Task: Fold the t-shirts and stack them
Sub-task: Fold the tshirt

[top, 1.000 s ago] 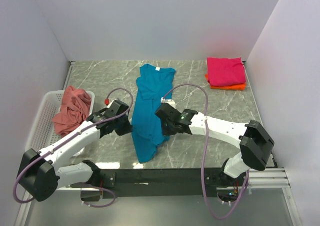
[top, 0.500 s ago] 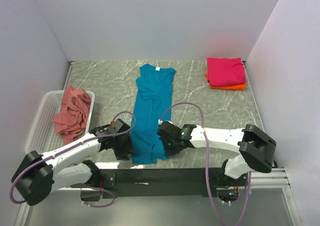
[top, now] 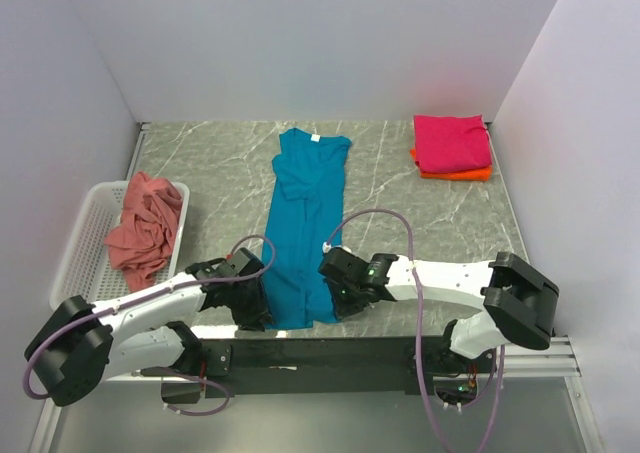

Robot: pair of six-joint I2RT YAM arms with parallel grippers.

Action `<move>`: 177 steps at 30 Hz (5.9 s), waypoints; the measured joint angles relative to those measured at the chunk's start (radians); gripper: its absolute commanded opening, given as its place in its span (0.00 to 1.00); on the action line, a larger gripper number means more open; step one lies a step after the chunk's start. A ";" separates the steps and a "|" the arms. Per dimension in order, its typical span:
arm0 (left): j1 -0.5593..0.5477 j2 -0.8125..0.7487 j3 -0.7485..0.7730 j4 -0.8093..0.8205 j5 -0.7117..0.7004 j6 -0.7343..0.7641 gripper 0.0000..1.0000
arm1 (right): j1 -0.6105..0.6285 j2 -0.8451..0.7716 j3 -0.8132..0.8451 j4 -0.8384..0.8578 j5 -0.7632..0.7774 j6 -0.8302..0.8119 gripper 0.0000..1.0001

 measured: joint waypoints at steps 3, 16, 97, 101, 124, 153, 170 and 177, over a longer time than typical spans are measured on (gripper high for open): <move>-0.009 0.028 -0.003 0.024 0.008 -0.014 0.10 | 0.000 -0.003 -0.014 0.010 -0.003 0.007 0.00; -0.033 0.008 0.056 -0.148 -0.126 -0.062 0.01 | 0.066 -0.043 -0.066 0.035 -0.026 0.084 0.00; 0.332 0.755 0.987 0.136 -0.374 0.339 0.99 | -0.653 0.483 0.685 0.045 -0.098 -0.276 0.70; 0.331 0.591 0.815 0.153 -0.338 0.316 0.99 | -0.640 0.336 0.482 0.098 -0.134 -0.252 0.70; 0.331 0.490 0.383 0.292 -0.203 0.237 0.36 | -0.499 0.241 0.131 0.259 -0.195 -0.116 0.47; 0.166 -0.122 0.197 0.062 -0.294 0.138 0.01 | -0.327 -0.215 -0.019 0.119 -0.120 -0.006 0.00; 0.307 0.375 0.801 0.127 -0.507 0.220 0.01 | -0.579 0.119 0.537 0.066 -0.036 -0.184 0.00; 0.340 0.550 0.970 0.142 -0.511 0.282 0.01 | -0.643 0.286 0.696 0.040 -0.068 -0.210 0.00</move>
